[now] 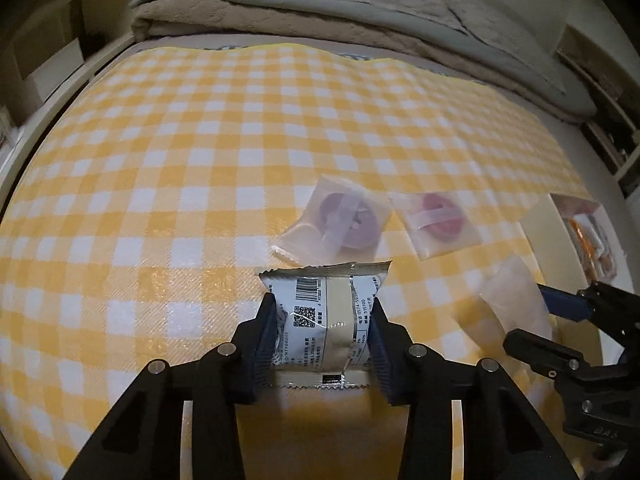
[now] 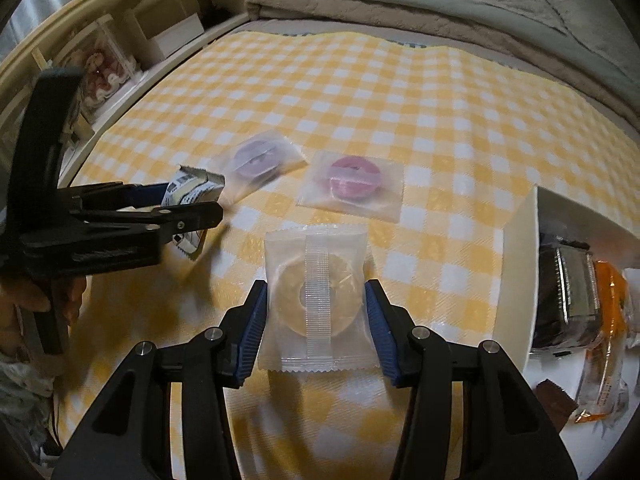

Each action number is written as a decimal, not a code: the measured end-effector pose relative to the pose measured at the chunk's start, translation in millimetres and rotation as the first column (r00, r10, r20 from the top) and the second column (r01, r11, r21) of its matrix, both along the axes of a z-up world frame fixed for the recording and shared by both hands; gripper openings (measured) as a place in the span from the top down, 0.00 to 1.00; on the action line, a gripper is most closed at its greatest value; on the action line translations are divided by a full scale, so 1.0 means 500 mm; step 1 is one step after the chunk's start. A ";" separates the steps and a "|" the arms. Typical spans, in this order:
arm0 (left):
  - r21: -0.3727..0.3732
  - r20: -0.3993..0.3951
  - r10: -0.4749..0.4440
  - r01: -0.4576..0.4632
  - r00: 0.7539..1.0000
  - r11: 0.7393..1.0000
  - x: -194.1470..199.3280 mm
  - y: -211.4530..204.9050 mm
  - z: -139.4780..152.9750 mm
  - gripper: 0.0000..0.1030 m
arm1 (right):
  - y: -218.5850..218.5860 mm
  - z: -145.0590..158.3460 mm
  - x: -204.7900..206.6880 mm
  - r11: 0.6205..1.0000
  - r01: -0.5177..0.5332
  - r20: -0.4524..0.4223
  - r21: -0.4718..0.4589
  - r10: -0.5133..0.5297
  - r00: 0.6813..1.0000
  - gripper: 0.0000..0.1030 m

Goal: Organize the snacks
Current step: 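Carry the barcode pack to the tray with the left tool while the right carries the cookie pack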

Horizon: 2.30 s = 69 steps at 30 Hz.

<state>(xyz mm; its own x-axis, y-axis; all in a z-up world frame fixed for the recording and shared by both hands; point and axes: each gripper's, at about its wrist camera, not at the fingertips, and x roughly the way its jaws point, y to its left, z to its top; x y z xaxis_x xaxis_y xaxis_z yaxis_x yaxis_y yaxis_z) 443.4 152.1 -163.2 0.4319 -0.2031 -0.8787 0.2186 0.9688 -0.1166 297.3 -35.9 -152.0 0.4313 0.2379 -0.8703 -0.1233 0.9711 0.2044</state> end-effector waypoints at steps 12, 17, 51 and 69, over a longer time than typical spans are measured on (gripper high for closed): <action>-0.046 0.157 0.041 -0.034 0.987 0.998 -0.132 -0.003 0.188 0.63 | -0.036 0.104 -0.025 0.999 0.037 0.115 -0.005 -0.036 0.993 0.52; -0.039 0.211 0.037 -0.029 0.977 0.999 -0.213 -0.017 0.276 0.63 | -0.057 0.178 -0.052 0.999 0.053 0.168 0.009 -0.054 0.984 0.52; -0.039 0.303 -0.054 0.069 0.951 0.997 -0.622 -0.418 0.587 0.63 | -0.438 0.478 -0.375 0.970 0.244 0.300 -0.012 -0.230 0.926 0.52; -0.085 0.195 -0.034 0.052 0.980 0.995 -0.589 -0.590 0.447 0.63 | -0.600 0.353 -0.450 0.945 0.327 0.241 0.025 -0.324 0.915 0.52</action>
<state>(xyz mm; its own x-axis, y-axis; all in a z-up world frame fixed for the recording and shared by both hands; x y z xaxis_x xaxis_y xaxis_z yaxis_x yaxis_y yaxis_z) 148.7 -142.7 60.1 0.5810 -0.2993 -0.7569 0.2869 0.9456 -0.1537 72.1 -335.9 24.6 0.6777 0.0367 -0.7344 0.1569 0.9685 0.1932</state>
